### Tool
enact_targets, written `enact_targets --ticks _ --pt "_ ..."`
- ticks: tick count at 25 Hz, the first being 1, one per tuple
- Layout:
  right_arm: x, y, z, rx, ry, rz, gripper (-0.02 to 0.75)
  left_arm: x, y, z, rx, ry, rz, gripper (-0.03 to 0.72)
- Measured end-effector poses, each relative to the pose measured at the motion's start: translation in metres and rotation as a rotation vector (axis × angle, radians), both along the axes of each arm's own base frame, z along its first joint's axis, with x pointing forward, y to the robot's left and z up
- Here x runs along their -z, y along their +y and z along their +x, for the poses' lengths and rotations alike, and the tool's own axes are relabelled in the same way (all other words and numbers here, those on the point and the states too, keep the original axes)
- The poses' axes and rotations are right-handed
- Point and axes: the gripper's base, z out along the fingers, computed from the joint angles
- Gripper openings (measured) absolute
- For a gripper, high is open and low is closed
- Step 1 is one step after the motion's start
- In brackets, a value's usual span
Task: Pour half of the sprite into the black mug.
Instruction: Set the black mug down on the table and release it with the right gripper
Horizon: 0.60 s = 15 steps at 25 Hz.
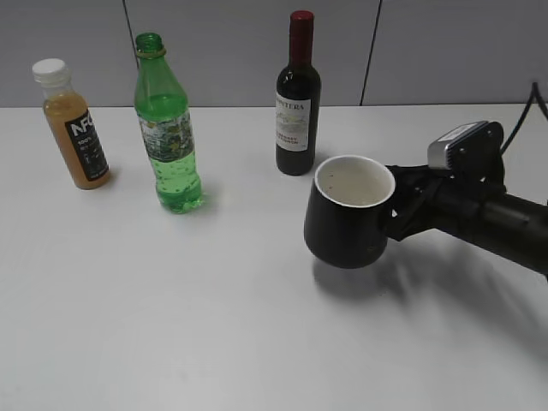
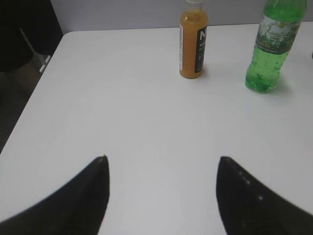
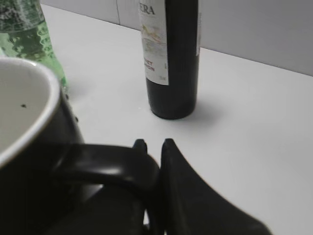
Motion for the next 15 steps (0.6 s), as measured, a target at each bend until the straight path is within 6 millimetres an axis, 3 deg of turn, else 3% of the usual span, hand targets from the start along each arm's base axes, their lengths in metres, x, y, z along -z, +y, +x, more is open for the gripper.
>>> enact_targets --ticks 9,15 --pt "0.004 0.041 -0.011 -0.017 -0.015 -0.015 0.05 0.0 0.0 0.0 0.0 0.0 0.0 0.521" --pt "0.028 0.054 -0.01 -0.041 0.001 -0.07 0.05 0.0 0.0 0.0 0.0 0.0 0.0 0.521"
